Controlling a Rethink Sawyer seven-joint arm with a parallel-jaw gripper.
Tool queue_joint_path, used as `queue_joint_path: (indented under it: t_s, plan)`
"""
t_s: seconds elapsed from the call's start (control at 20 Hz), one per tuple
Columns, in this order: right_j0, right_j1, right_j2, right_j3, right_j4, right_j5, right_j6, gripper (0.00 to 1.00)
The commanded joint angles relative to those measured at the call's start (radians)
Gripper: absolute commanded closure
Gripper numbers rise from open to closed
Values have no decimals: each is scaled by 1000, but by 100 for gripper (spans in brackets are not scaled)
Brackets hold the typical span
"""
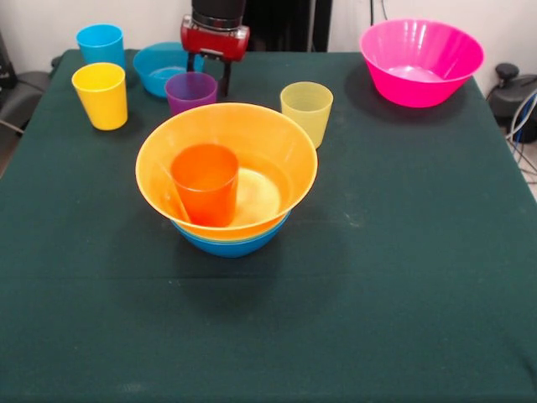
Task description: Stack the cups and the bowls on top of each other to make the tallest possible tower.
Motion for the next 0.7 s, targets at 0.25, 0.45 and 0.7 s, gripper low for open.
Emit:
queue_joint_path:
  t_s: [0.25,0.45,0.7]
  plan:
    - [-48,-130,156,47,-19,86,98,0]
    - [-49,-155,159,60,-15,97,96,0]
    - [-52,-208,158,91,-8,125,94,0]
